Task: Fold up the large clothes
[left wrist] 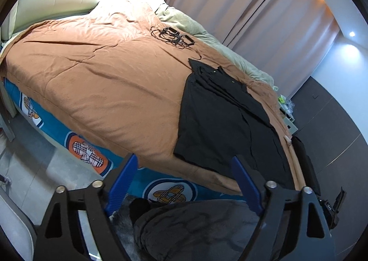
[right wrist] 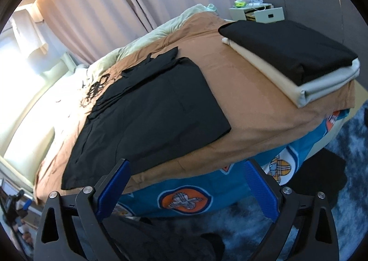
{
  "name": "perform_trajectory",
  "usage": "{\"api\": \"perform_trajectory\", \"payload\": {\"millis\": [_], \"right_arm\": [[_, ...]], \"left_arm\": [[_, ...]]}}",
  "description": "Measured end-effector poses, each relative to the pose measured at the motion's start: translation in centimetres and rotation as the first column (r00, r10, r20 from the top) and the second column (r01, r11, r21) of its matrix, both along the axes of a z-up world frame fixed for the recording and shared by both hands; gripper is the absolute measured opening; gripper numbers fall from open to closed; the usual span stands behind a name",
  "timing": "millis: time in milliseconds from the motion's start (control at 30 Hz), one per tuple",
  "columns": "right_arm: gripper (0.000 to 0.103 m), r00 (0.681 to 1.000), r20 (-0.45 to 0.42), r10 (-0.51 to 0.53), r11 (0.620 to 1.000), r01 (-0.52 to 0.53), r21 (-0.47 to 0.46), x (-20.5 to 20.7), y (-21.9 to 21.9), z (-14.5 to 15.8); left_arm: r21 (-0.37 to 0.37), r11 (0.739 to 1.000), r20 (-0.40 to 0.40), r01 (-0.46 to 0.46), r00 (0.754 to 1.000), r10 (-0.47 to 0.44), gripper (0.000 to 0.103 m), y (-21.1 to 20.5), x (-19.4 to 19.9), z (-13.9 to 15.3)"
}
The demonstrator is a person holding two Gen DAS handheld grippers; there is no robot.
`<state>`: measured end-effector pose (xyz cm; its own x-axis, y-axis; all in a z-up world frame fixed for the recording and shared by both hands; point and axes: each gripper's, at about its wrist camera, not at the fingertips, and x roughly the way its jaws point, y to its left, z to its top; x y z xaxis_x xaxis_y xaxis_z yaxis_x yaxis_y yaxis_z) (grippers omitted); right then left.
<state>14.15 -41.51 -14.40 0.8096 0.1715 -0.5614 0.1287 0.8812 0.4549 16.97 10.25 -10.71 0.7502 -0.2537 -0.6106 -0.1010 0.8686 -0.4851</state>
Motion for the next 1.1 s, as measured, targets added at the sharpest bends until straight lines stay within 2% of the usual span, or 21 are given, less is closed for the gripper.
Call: {"api": "perform_trajectory", "payload": {"millis": [167, 300, 433, 500, 633, 733, 933, 1033, 1100], "right_arm": [[0.099, 1.000, -0.012, -0.006, 0.998, 0.007, 0.059, 0.4, -1.2, -1.5], [0.099, 1.000, -0.028, -0.014, 0.998, 0.015, 0.053, 1.9, -1.4, -2.1], [0.099, 0.999, -0.046, 0.010, 0.999, -0.008, 0.043, 3.9, -0.9, -2.8], [0.099, 0.999, -0.044, 0.011, 0.999, -0.009, 0.050, 4.9, -0.8, -3.1], [0.092, 0.999, -0.044, 0.014, 0.997, -0.011, 0.077, 7.1, -1.0, -3.5], [0.091, 0.999, -0.046, 0.012, 0.997, -0.008, 0.081, 8.8, -1.2, -3.4], [0.089, 0.998, -0.070, -0.006, 0.995, 0.013, 0.101, 11.9, -1.8, -4.1], [0.084, 0.996, -0.086, -0.028, 0.994, 0.037, 0.105, 12.8, -2.2, -4.8], [0.081, 0.995, -0.092, -0.045, 0.993, 0.055, 0.106, 13.1, -2.5, -5.0]], "left_arm": [[0.006, 1.000, -0.027, -0.004, 1.000, 0.005, 0.080, 0.4, 0.8, -0.6], [-0.018, 1.000, -0.055, -0.012, 0.998, 0.011, 0.079, 0.7, 2.1, -2.3], [0.000, 1.000, -0.078, -0.002, 0.997, 0.002, 0.074, 0.5, 4.0, -3.7], [-0.022, 1.000, -0.087, -0.004, 0.996, 0.002, 0.074, 0.6, 5.1, -4.6], [-0.022, 1.000, -0.108, 0.011, 0.994, -0.013, 0.073, 0.4, 7.8, -5.8], [-0.041, 0.999, -0.118, 0.015, 0.993, -0.019, 0.066, 0.3, 9.9, -6.8], [-0.092, 0.994, -0.164, 0.051, 0.984, -0.065, 0.065, -0.7, 13.1, -9.3], [-0.132, 0.987, -0.183, 0.087, 0.977, -0.111, 0.054, -1.7, 13.9, -10.5], [-0.162, 0.981, -0.188, 0.109, 0.972, -0.139, 0.054, -2.4, 14.1, -11.1]]}}
